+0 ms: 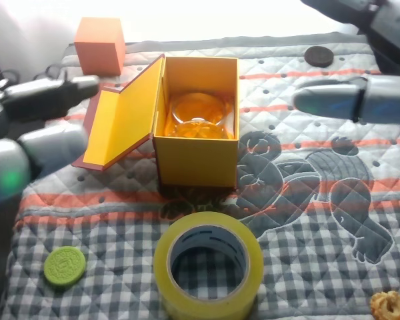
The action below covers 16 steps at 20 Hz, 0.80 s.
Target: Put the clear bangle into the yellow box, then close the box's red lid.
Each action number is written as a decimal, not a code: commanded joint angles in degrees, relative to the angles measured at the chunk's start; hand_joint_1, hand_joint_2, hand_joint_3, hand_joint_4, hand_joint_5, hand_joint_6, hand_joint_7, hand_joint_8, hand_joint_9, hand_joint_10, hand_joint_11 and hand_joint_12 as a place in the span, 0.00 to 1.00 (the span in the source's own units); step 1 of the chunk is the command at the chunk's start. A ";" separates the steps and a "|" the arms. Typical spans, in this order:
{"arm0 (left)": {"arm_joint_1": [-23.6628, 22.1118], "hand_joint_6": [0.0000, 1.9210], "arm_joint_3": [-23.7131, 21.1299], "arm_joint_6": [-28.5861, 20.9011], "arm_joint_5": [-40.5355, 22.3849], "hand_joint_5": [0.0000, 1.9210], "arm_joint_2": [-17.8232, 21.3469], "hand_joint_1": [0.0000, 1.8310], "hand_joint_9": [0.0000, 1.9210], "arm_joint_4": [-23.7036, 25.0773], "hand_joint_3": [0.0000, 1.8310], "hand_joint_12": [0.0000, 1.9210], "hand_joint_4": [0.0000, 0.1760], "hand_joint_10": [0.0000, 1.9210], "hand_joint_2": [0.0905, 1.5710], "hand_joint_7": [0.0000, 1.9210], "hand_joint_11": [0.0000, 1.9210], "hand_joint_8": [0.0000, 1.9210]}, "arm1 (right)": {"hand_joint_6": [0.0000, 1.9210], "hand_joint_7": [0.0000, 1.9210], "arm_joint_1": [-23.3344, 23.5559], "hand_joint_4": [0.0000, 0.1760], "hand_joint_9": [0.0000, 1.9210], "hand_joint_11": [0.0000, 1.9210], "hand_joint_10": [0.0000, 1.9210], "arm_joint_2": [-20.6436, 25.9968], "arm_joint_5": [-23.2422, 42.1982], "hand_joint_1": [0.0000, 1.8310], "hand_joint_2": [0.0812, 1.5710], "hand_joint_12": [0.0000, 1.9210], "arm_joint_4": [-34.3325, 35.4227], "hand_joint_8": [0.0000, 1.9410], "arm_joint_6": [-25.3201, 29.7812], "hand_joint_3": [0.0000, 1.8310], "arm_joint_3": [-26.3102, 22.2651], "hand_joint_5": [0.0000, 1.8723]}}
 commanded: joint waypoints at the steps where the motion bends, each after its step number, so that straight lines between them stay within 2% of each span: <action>1: 0.87 0.00 -0.68 -0.33 -7.52 0.12 1.67 0.00 0.21 0.82 0.00 0.38 0.96 0.00 0.82 0.18 0.00 0.00 | 0.00 0.08 -0.32 0.75 0.03 0.01 0.00 1.04 10.30 0.10 0.67 0.01 2.59 0.01 -0.52 0.00 -0.47 0.07; 3: 3.73 0.01 -1.91 -0.41 -7.04 0.13 4.10 0.00 0.22 2.03 0.00 0.37 1.00 0.00 0.82 0.21 0.00 0.01 | 0.00 0.11 -3.75 0.71 0.05 0.00 0.01 2.21 13.36 0.10 0.67 0.00 4.37 0.01 -0.68 0.00 -1.95 0.07; 4: 4.66 0.01 -2.25 -0.43 -6.69 0.14 4.81 0.00 0.22 2.46 0.00 0.37 1.00 0.00 0.82 0.22 0.00 0.01 | 0.00 0.11 -5.13 0.94 0.05 0.00 0.01 2.47 14.22 0.10 0.66 0.00 5.16 0.01 -0.69 0.00 -2.40 0.07; 5: 5.34 0.00 -2.33 -0.57 -5.87 0.14 4.97 0.00 0.23 2.93 0.00 0.41 0.98 0.00 0.82 0.24 0.00 0.01 | 0.00 0.12 -6.64 0.99 0.04 0.00 0.00 2.66 14.92 0.11 0.66 0.00 6.15 0.01 -0.69 0.00 -2.81 0.07; 6: 6.07 0.00 -2.26 -0.64 -5.17 0.13 4.86 0.00 0.23 3.47 0.00 0.40 0.99 0.00 0.82 0.24 0.00 0.00 | 0.01 0.13 -7.33 1.00 0.04 0.00 0.00 2.68 15.16 0.12 0.66 0.00 6.79 0.01 -0.69 0.00 -2.94 0.09; 7: 6.15 0.00 -1.83 -0.65 -3.44 0.13 4.22 0.00 0.23 4.75 0.00 0.40 0.94 0.00 0.81 0.24 0.00 0.01 | 0.00 0.14 -7.88 1.00 0.03 0.00 0.00 2.47 15.24 0.13 0.66 0.00 7.58 0.00 -0.69 0.00 -2.96 0.10; 8: 5.65 0.00 -1.29 -0.65 -1.84 0.13 3.37 0.00 0.21 5.43 0.00 0.39 0.87 0.00 0.81 0.23 0.00 0.00 | 0.00 0.13 -8.12 1.00 0.04 0.00 0.00 2.21 15.24 0.13 0.65 0.00 8.06 0.00 -0.69 0.00 -2.94 0.10; 9: 4.72 0.00 -0.53 -0.64 0.03 0.13 2.33 0.00 0.18 5.99 0.00 0.30 0.66 0.00 0.81 0.21 0.00 0.00 | 0.00 0.13 -8.37 1.00 0.04 0.00 0.00 2.01 15.24 0.14 0.64 0.00 8.38 0.00 -0.69 0.00 -2.94 0.10; 10: 3.74 0.00 0.18 -0.63 1.99 0.12 1.43 0.00 0.17 6.31 0.00 0.23 0.43 0.00 0.81 0.19 0.00 0.00 | 0.00 0.14 -8.71 1.00 0.04 0.00 0.00 1.90 15.24 0.14 0.64 0.00 8.58 0.00 -0.69 0.00 -2.94 0.11; 11: 2.40 0.00 0.99 -0.61 4.72 0.11 0.44 0.00 0.14 6.82 0.00 0.16 0.04 0.00 0.81 0.15 0.00 0.00 | 0.00 0.13 -9.09 1.00 0.05 0.00 0.01 1.85 15.24 0.13 0.65 0.00 8.77 0.00 -0.69 0.00 -2.96 0.11; 12: 1.24 0.00 1.62 -0.59 7.21 0.10 -0.31 0.00 0.11 7.15 0.00 0.10 0.00 0.00 0.81 0.12 0.00 0.00 | 0.00 0.13 -9.44 1.00 0.04 0.00 0.00 1.88 15.24 0.12 0.65 0.00 8.99 0.00 -0.68 0.00 -2.97 0.11; 16: -0.83 0.00 2.67 1.65 13.77 0.11 -2.78 0.00 0.07 8.79 0.01 0.10 0.00 0.00 0.84 0.08 0.03 0.00 | 0.00 0.13 -10.50 1.00 0.04 0.00 0.00 2.07 15.25 0.13 0.65 0.00 9.67 0.00 -0.38 0.00 -3.08 0.11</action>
